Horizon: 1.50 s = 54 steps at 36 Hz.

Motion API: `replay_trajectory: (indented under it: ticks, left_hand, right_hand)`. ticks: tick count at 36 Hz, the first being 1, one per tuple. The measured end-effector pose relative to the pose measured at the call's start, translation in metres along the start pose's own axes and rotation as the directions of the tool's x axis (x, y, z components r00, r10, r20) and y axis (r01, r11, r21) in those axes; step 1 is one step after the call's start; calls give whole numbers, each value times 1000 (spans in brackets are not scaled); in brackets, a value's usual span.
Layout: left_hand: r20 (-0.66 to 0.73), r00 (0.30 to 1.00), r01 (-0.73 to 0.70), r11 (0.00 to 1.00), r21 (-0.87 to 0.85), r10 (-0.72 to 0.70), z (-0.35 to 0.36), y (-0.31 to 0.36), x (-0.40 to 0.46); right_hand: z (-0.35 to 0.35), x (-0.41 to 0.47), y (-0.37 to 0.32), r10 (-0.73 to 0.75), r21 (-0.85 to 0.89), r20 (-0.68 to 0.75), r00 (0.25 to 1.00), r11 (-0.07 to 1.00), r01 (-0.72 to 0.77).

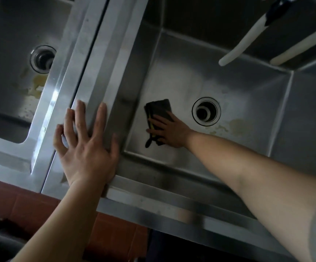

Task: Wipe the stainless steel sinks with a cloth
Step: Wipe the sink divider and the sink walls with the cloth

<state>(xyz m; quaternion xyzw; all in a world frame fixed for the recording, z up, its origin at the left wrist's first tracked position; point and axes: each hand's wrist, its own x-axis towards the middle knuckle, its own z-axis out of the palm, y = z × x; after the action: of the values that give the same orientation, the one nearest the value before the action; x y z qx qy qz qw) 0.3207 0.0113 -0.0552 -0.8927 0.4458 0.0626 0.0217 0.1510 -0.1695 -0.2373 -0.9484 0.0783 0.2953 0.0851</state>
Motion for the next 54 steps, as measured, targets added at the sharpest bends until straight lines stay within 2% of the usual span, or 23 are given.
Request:
replay_trajectory:
  ticks: [2,5,8,10,12,14,15,16,18,20,22,25,28,31,35,41,45,47,49,51,54]
  left_hand:
    - [0,1000,-11,1000,-2,11,0,-1,-1]
    - [48,999,-13,999,-30,15,-4,-1,0]
    - [89,996,-3,997,-79,10,-14,3,-3]
    - [59,998,11,971,-240,4,-22,5,-5]
    - [10,995,-85,919,-386,96,-28,16,-7]
    - [-53,955,-287,867,-406,292,-27,39,-8]
    - [-33,929,-345,832,-434,368,-23,56,-7]
    - [65,910,-332,813,-479,410,-15,73,-5]
    - [340,852,-192,842,-503,398,12,104,7]
    - [535,797,-78,925,-373,282,52,125,21]
    - [596,786,-28,971,-237,168,91,137,37]
    - [555,827,38,978,-207,86,136,146,62]
    - [556,830,50,987,-153,44,170,158,79]
    - [468,883,25,990,-139,43,192,172,82]
    - [351,936,26,991,-133,22,202,192,92]
    - [213,974,-48,991,-122,73,201,245,155]
    - [161,965,-201,977,-69,209,197,288,193]
    - [161,929,-337,942,-2,332,199,312,203]
    - [205,841,-519,853,46,500,204,335,201]
    - [215,682,-719,695,24,699,211,352,183]
    - [226,369,-926,378,1,902,221,357,145]
  right_hand:
    - [-14,9,-5,57,78,7,998,995,-57]
    - [-24,-7,-11,178,298,-30,984,941,-162]
    - [-18,-49,-10,337,498,38,941,810,-311]
    - [-4,-83,-1,475,583,140,869,670,-460]
    - [15,-123,12,569,639,242,786,516,-570]
    - [38,-160,25,638,662,299,710,397,-636]
    - [49,-176,31,666,658,335,667,341,-671]
    - [60,-190,38,685,645,384,619,280,-711]
    - [78,-212,47,711,607,466,527,177,-775]
    - [95,-225,51,739,582,494,458,111,-806]
    - [109,-232,53,753,583,499,429,74,-809]
    - [125,-233,53,753,618,504,423,28,-786]
    - [137,-227,57,767,629,499,404,0,-777]
    - [145,-222,66,776,650,496,391,-33,-759]
    - [151,-220,73,788,651,463,405,8,-759]
    - [152,-217,67,797,617,453,398,42,-786]
    - [156,-213,62,832,599,422,360,41,-799]
    - [157,-212,61,840,602,413,352,38,-798]
    - [157,-213,61,844,599,409,346,37,-800]
    - [155,-213,61,846,592,408,342,40,-805]
    - [147,-215,62,830,587,431,354,40,-809]
